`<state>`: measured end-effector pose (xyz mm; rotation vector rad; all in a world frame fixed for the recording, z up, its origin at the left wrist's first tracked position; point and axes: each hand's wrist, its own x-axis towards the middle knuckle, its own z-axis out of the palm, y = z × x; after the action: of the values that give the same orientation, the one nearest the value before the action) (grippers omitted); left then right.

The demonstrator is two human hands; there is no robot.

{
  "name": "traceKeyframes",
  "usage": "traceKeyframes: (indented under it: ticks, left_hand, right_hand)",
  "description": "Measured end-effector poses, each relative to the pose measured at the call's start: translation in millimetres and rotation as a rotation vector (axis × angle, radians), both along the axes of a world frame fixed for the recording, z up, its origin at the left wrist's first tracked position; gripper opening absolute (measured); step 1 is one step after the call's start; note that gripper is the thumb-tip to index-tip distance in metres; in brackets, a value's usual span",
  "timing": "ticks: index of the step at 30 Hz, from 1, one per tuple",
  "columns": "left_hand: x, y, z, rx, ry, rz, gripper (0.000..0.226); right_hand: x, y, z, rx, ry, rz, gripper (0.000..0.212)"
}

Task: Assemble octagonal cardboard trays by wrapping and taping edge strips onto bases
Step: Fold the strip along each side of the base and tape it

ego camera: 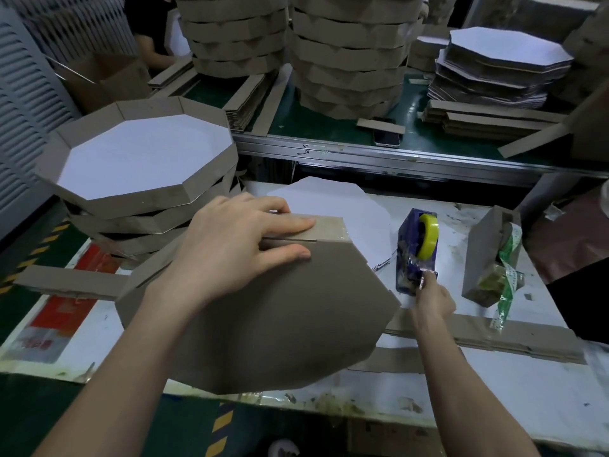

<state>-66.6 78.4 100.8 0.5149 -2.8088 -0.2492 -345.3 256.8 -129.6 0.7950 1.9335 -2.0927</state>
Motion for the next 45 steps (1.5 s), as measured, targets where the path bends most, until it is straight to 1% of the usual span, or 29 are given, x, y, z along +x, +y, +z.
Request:
traceKeyframes:
  ticks: [3,8,13,17,23,29,34,38,39,42,43,45]
  left_hand:
    - [1.0,0.2,0.7,0.002,-0.002,-0.009,0.056]
    - [3.9,-0.3,0.3,-0.01,-0.009,0.001,0.057]
    - [11.6,-2.9,-0.7,-0.026,-0.03,0.013,0.057]
    - [18.9,-5.7,-2.4,-0.005,-0.04,0.018,0.057]
    - [28.6,-5.0,-2.8,-0.025,-0.015,0.008,0.056]
    - [36.2,-4.2,-5.3,-0.048,0.008,0.01,0.054]
    - [38.2,-1.2,-3.1,-0.047,-0.006,0.018,0.054]
    - [37.2,2.4,-0.8,-0.037,0.034,0.032,0.051]
    - [35.4,4.9,-0.6,-0.047,0.05,0.037,0.051]
    - [20.6,14.2,-0.3,-0.118,0.024,0.034,0.056]
    - [13.4,17.1,-0.6,-0.12,-0.001,0.024,0.06]
    - [-0.7,20.1,-2.1,-0.114,-0.05,0.002,0.068]
  right_hand:
    - [8.5,16.9,-23.5,-0.003,0.082,0.072,0.034]
    - [0.8,23.3,-29.4,0.187,0.087,0.138,0.027]
    - [-9.3,29.9,-23.4,0.376,0.162,0.237,0.029]
    - [-14.6,32.4,-17.5,0.53,0.181,0.316,0.029]
    - [-22.1,30.4,-8.9,0.64,0.185,0.371,0.027]
    - [-23.6,27.7,-7.8,0.692,0.192,0.399,0.023]
    - [-26.3,26.1,-8.8,0.753,0.203,0.435,0.026]
    - [-27.6,35.4,-11.9,0.776,0.161,0.418,0.012]
    - [-25.1,39.6,-15.6,0.778,0.148,0.415,0.012]
    - [-11.5,43.5,-20.2,0.689,0.181,0.421,0.023]
    - [-8.4,40.5,-16.7,0.652,0.178,0.386,0.029]
    - [-4.8,26.3,0.5,0.557,0.172,0.24,0.036]
